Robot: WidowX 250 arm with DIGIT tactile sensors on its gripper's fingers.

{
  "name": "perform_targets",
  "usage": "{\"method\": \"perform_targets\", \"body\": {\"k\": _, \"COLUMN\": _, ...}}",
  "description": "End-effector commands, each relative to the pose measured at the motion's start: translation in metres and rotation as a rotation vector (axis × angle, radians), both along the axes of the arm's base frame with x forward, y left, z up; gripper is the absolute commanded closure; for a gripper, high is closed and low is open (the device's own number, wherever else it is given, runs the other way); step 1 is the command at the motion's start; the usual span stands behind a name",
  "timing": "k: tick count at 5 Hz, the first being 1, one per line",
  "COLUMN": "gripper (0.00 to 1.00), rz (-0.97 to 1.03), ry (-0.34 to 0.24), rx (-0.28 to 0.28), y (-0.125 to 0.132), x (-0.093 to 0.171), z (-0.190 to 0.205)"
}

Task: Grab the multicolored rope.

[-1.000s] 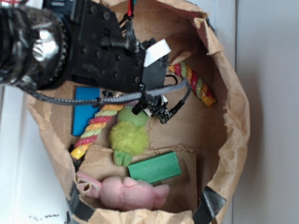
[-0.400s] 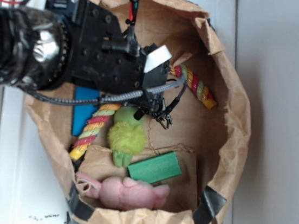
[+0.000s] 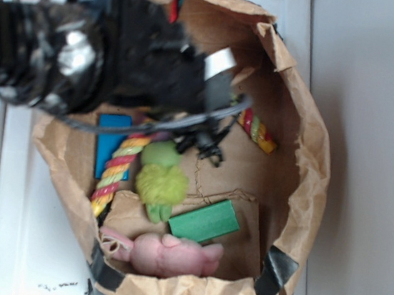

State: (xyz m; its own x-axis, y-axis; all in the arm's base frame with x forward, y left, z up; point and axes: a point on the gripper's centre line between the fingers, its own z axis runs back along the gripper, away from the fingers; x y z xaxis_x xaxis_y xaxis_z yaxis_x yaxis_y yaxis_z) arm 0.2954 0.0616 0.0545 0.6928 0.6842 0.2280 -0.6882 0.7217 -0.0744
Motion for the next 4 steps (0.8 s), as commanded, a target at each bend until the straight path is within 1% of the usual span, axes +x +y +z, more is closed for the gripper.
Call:
{"method": "perform_targets", "body": {"k": 1, "gripper": 1.00, "rz": -0.062, "ry": -0.079, "rx": -0.064, "y": -0.011, "x": 0.013, "z": 0.080}}
{"method": "perform_targets", "body": {"k": 2, "gripper": 1.00, "rz": -0.130, "ry": -0.092, "rx": -0.074, "y": -0.018, "x": 0.003, "z": 0.101}}
{"method": "perform_targets", "body": {"k": 3, "gripper": 1.00, "rz": -0.240, "ry": -0.082, "rx": -0.062, "y": -0.022, "x": 0.004, "z": 0.117}}
{"method": "perform_targets", "body": {"k": 4, "gripper": 1.00, "rz": -0.434, "ry": -0.084, "rx": 0.010, "y": -0.020, "x": 0.005, "z": 0.125}}
